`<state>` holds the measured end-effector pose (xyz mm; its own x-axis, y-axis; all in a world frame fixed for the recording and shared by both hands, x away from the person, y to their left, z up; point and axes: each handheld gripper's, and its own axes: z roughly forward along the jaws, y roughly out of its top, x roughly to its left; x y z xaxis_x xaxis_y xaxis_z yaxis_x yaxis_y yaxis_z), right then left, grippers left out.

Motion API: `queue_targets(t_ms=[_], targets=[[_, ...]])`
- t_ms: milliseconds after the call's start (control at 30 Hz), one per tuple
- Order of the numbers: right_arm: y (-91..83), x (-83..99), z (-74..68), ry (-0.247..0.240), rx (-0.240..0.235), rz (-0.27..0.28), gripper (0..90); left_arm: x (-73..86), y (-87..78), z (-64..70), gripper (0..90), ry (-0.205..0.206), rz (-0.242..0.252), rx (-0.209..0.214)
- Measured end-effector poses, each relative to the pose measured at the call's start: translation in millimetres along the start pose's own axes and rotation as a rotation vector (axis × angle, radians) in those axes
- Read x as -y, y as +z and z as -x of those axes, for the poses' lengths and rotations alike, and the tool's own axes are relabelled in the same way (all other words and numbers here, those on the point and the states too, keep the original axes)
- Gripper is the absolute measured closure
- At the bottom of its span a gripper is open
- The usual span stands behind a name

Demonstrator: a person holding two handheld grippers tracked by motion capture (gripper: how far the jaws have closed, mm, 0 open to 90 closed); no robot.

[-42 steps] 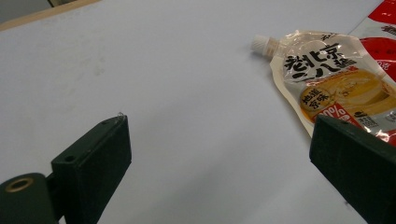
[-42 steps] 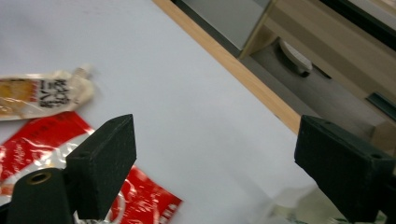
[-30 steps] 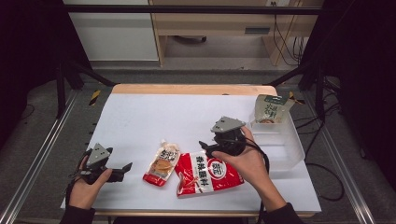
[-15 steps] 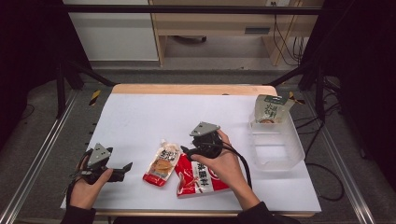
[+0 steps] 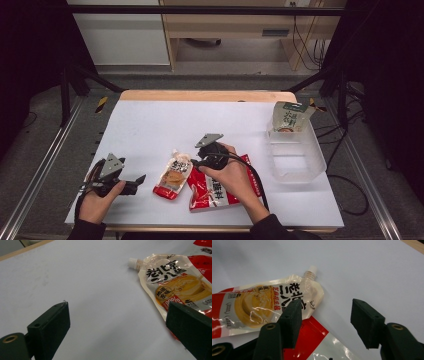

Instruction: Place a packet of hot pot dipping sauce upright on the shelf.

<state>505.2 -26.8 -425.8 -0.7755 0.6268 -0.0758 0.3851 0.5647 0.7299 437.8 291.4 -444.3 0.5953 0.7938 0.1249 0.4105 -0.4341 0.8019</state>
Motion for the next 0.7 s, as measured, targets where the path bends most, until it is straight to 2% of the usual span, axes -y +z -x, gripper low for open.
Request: queue_targets(t_ms=[33,67,233,467,600,700], targets=[[8.7,-2.3,-0.6,0.007,-0.018,-0.019,45.2,-0.1,0.2,0.0,5.6,0.000,0.000,0.000],[8.7,-2.3,-0.6,0.007,-0.018,-0.019,45.2,-0.2,0.1,0.0,5.6,0.002,-0.001,0.000],[34.1,-6.4,-8.4,-0.001,-0.054,-0.068,48.6,-1.2,0.7,0.7,5.6,0.006,-0.001,0.001],[46.1,-3.1,-9.1,0.016,-0.081,-0.085,48.3,-2.7,3.3,2.3,5.6,0.008,0.000,0.007],[50.6,-1.6,-10.1,0.037,-0.108,-0.096,45.3,-2.4,1.8,2.7,5.6,0.009,0.002,0.009],[52.8,-1.5,-10.7,0.042,-0.111,-0.098,43.0,-2.4,1.6,2.4,5.6,0.010,0.004,0.010]])
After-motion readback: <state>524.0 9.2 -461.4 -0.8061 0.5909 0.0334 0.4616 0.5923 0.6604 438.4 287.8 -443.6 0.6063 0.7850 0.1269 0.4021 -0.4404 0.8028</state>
